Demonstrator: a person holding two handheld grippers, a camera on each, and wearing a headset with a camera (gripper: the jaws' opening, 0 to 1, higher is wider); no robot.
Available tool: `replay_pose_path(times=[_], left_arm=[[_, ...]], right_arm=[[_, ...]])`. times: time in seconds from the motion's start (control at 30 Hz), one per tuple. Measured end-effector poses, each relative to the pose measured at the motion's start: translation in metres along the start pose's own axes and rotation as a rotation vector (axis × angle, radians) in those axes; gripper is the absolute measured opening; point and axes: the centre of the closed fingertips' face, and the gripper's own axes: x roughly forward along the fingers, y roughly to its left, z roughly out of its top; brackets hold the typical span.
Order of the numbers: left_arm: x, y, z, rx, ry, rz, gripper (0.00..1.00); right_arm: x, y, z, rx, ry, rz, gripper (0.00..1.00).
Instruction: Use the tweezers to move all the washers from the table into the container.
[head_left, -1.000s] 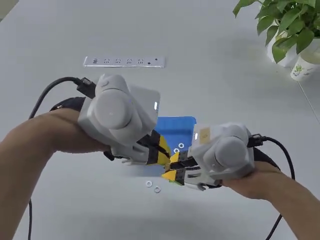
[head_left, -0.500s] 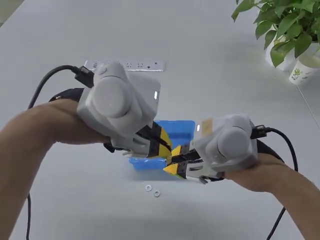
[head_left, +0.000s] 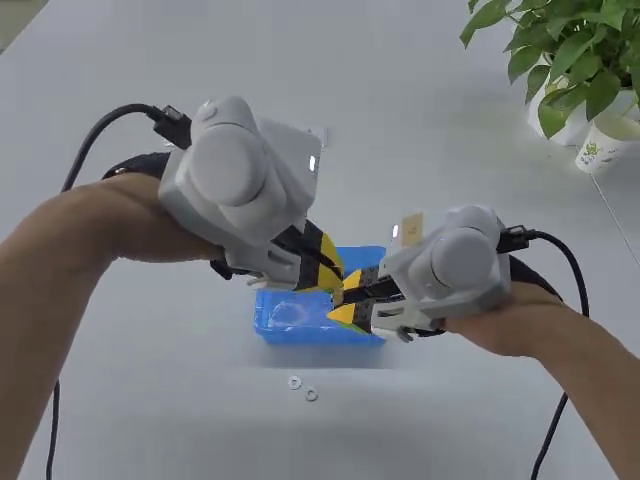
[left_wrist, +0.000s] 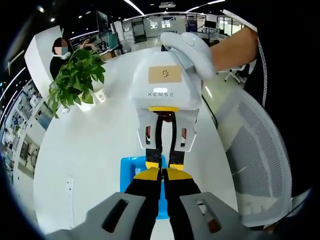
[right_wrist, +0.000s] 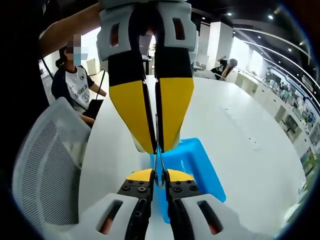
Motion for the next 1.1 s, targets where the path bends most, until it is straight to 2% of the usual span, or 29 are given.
replay_pose_path(times=[0.53, 1.1], left_arm=[[0.02, 0.025, -0.018, -0.025, 0.012, -0.006, 0.06], [0.039, 0.033, -0.041, -0.062, 0.008, -0.009, 0.06]], right_arm=[[0.019, -0.025, -0.016, 0.016, 0.004, -0.009, 0.11], [0.043, -0.034, -0.035, 0.029, 0.009, 0.015, 0.11]])
